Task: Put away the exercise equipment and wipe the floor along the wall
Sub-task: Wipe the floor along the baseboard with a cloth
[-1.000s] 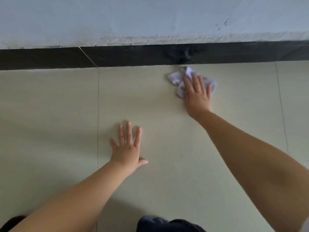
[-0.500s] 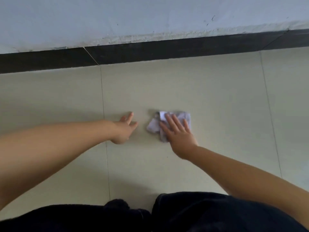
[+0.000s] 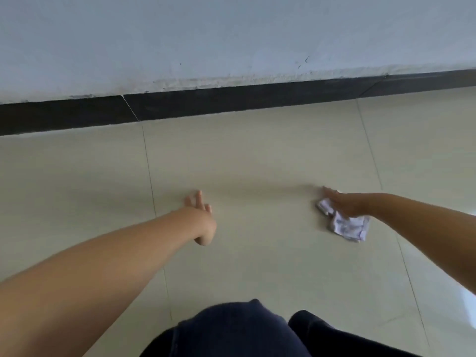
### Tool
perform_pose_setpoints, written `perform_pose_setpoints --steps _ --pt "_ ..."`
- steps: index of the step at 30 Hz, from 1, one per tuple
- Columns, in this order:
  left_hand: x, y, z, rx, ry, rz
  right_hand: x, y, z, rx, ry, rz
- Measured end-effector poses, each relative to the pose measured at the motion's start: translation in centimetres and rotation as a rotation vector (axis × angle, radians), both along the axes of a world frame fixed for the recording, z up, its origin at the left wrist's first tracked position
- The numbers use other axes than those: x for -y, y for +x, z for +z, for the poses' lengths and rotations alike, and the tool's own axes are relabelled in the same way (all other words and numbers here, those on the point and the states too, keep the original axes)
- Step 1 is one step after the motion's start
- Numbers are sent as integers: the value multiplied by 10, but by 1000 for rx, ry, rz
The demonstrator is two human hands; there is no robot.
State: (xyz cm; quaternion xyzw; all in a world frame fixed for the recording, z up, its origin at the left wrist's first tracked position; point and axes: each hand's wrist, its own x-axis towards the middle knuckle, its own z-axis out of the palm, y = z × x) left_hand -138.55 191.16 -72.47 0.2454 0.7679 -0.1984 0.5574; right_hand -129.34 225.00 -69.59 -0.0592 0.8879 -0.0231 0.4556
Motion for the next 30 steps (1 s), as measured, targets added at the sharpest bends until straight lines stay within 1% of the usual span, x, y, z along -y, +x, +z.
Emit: perform_pose_setpoints --steps 1,2,4,5,8,10,12,13,16,17,18,19,20,22,23,25,26,27,28,29,30 --pt "4 1 -4 16 10 14 22 -7 -10 64 58 -97" --pt "7 2 -6 24 22 11 43 -8 -22 77 158 -192" --pt "10 4 -3 35 22 9 73 5 -38 46 231 -445" --pt "9 4 2 36 25 19 75 14 -41 0 210 -519" --pt "1 2 15 32 -7 1 51 38 -26 -179 162 -595" --pt "-8 -1 25 15 -53 -39 38 65 -18 -312 141 -747" --pt "-16 1 33 -2 -61 -82 37 94 -27 -347 133 -895" --pt "-20 0 36 -7 -63 -90 41 100 -32 -324 152 -939" --pt "-21 -1 37 -31 -90 -17 53 76 -52 -310 168 -1162" --pt "-21 0 38 -35 -95 7 59 68 -56 -347 140 -1128" --pt "-22 0 40 -44 -92 33 67 62 -60 -400 108 -1001" --pt "-25 2 42 -56 -75 49 75 58 -63 -455 23 -787" --pt "-29 3 42 -77 -49 64 83 53 -60 -468 -86 -572" --pt "-42 9 39 -147 18 96 85 44 -57 -409 -278 -173" --pt "-51 15 36 -192 48 132 77 39 -56 -412 -372 7" --pt "-75 38 25 -280 113 273 43 24 -64 -419 -457 272" --pt "-93 52 20 -309 156 366 22 10 -67 -410 -421 314" --pt "-114 69 16 -330 193 455 -2 -6 -72 -395 -355 256" --pt "-133 87 12 -345 220 525 -25 -25 -75 -429 -299 153" --pt "-148 104 6 -364 237 571 -43 -47 -77 -517 -243 36" --pt "-157 117 -1 -396 244 589 -56 -70 -75 -559 -178 -78"
